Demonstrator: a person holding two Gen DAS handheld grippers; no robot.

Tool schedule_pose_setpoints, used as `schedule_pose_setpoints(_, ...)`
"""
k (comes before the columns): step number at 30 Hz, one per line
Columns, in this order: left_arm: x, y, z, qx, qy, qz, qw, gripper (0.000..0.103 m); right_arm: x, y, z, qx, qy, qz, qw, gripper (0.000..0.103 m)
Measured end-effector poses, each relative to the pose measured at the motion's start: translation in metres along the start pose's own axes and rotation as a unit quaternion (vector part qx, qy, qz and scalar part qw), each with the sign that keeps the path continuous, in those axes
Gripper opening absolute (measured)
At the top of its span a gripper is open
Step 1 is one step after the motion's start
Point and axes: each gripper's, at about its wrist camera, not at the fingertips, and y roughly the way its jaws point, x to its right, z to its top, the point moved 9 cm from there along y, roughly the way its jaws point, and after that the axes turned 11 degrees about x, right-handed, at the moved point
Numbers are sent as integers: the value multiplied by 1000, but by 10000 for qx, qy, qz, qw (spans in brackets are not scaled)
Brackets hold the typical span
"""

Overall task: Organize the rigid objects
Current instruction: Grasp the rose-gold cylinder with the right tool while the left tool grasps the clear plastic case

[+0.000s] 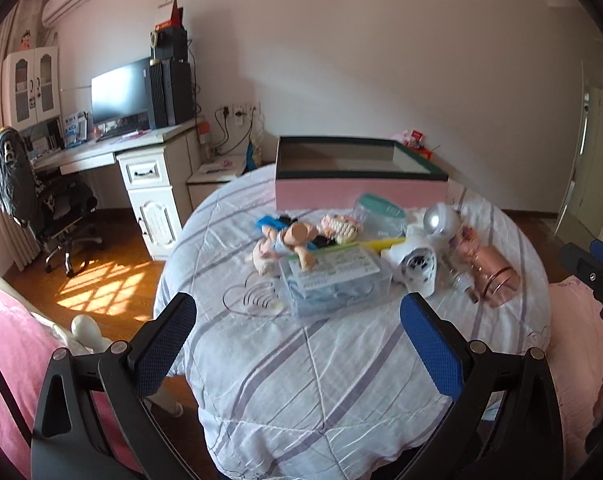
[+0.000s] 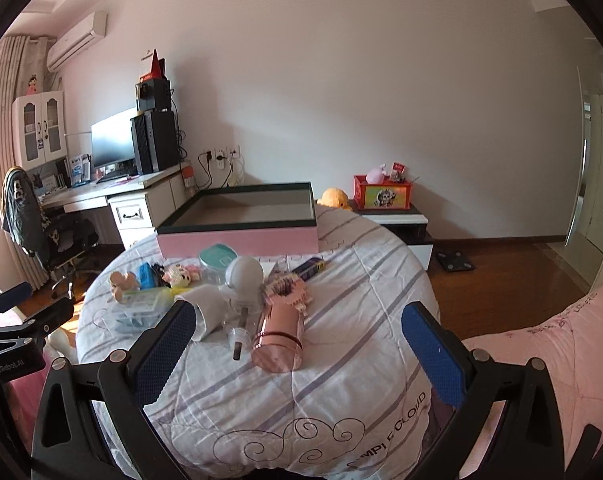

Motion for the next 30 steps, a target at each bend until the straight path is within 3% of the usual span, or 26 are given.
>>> schedule_pose_setpoints(7, 6, 49, -30, -576, -164, 68, 9982, 103, 14, 31, -44, -547, 56, 85, 9985, 103)
schedule_pose_setpoints(10, 13, 69, -36, -772, -121, -81, 9969, 103, 17, 41, -54, -673, 103, 130, 9976, 103)
schedule_pose_setpoints(14, -1, 85, -38, -810, -16, -20, 9967, 103, 19, 51, -59, -793, 129, 232, 9965, 103)
schedule_pose_setpoints(18, -4, 94, -38, -943, -464, -431, 9935, 103, 20, 62, -59, -835, 169, 299, 9959, 103)
schedule_pose_setpoints(26, 31, 119, -29, -970, 240, -782, 9919, 103, 6, 88, -68, -1113, 178, 591, 9919, 103)
schedule_pose_setpoints(30, 34, 134, -26, -1118, 206, -813, 9902, 103, 5, 91, -70, -1153, 213, 624, 9911, 103)
